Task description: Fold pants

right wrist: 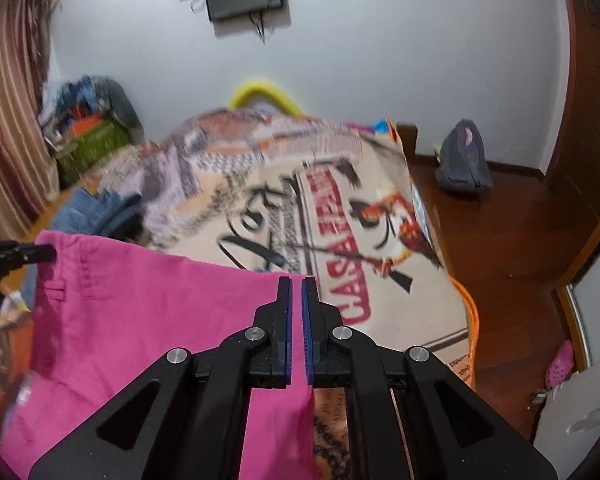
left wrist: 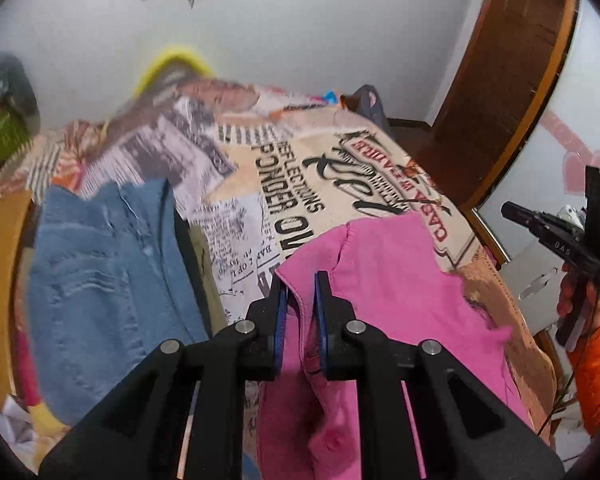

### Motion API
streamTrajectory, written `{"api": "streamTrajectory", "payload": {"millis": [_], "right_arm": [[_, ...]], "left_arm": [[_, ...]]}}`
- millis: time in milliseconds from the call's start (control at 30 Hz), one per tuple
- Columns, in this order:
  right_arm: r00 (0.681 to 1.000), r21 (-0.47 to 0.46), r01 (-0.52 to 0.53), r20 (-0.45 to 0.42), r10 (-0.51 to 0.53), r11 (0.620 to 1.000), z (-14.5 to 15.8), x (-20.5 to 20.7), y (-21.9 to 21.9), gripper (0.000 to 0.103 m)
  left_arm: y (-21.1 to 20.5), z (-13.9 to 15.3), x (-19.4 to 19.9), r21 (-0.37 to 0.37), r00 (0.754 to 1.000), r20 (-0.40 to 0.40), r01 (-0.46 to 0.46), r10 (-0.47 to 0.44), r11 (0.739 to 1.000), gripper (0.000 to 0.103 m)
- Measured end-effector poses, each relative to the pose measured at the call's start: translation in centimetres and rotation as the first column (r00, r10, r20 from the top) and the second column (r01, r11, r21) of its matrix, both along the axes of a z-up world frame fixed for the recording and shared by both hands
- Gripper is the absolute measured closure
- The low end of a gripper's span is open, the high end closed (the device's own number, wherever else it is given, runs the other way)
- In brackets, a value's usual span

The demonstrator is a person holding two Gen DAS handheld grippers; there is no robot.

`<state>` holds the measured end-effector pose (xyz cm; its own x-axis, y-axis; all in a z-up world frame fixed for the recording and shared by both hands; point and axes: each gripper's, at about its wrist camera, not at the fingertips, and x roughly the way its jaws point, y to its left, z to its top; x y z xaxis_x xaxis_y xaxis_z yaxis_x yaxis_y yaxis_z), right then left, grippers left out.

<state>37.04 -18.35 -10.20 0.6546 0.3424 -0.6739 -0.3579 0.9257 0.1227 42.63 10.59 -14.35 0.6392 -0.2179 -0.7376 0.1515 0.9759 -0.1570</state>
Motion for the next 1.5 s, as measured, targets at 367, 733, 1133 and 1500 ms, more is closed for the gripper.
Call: {"api": "streamTrajectory", "payload": {"millis": [367, 733, 1133, 1500], "right_arm": [[0.994, -0.062, -0.085, -0.073, 0.081, 0.994, 0.0, -1.4, 2.5, 0.085], [0.977, -0.121, -0.136, -0.183, 0.112, 0.983, -7.7, 7.6, 6.7, 0.061], [0.972, -0.091, -0.165, -0.184, 0.146, 0.982, -9.7, 9.3, 8.9, 0.099], [0.992, 0.005, -0.121, -0.026, 0.121, 0.993, 1.5, 1.7, 4.6, 0.099]], "left_arm": [[-1.1, -0.8, -2.1, 0.075, 0.999, -0.029, 0.027, -0.025, 0.997, 0.090], [2.8, -6.3, 2.8, 0.088, 0.993, -0.108, -0.033, 0.043, 0.996, 0.090], [2.7, -7.3, 2.9, 0.116, 0.994, -0.102, -0.034, 0.046, 0.993, 0.090], [0.1, 1.7, -4.4, 0.109, 1.000, 0.026, -0.003, 0.000, 0.994, 0.090]]}}
